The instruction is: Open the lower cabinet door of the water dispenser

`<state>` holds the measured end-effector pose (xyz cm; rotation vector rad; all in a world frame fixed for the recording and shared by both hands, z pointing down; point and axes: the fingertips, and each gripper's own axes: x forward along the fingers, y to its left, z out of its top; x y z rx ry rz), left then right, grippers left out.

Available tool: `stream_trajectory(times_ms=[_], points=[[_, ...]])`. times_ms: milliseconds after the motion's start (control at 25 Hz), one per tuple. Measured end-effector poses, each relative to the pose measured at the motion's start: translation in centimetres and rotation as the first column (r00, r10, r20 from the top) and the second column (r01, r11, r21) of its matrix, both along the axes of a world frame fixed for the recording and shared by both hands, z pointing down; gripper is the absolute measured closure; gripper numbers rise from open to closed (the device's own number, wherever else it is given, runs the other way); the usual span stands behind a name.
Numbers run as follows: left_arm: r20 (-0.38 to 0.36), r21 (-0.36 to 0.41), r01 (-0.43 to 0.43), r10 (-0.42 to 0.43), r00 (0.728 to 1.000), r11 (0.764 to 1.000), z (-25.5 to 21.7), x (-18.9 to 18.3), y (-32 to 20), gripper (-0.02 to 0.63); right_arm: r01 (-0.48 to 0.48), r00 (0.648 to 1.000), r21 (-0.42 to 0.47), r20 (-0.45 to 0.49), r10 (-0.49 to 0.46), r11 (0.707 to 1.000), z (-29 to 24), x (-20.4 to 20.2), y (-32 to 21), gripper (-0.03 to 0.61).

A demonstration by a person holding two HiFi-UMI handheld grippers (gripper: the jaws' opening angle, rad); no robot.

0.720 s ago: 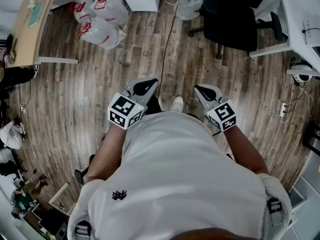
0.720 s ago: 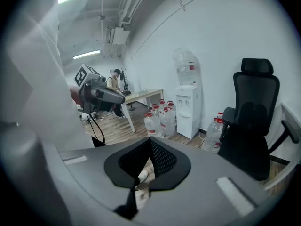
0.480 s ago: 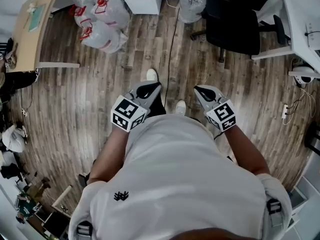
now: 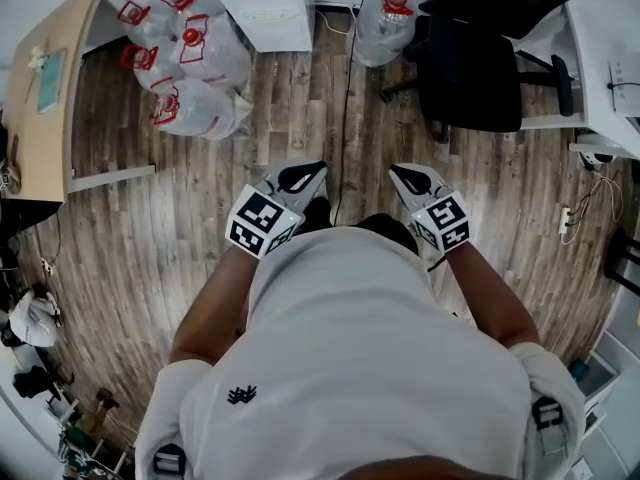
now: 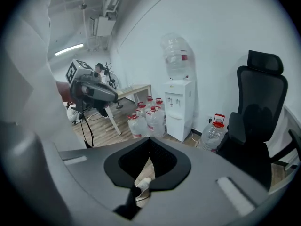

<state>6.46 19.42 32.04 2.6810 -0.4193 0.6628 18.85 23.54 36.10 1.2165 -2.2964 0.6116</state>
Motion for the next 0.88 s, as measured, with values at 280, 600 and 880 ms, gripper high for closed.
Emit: stream_trajectory(times_ms=[280,600,880], points=[[0.019,0.005,-0.042,0.042,0.999,0.999,1.2,-2.0,-8.6,0.555,0.008,1.0,-0.058,-0.02,-0.009,0.998,3.2,-2.7,-10.2,0.569],[0.071,-0.027,0.017,-0.015,0.997,0.999,5.3,2.0,-15.8,0.555,0.092,0.995,-0.074,-0.034,-0.095,0.993,11.2,0.5,-23.6,0.52],[0.133,-0.11,0.033,-0.018,0.991,0.993,8.3,4.8,-26.0,0.555,0.141,0.988,-0.183,-0.034,-0.149,0.973,22.6,1.6,-38.9,0.493]])
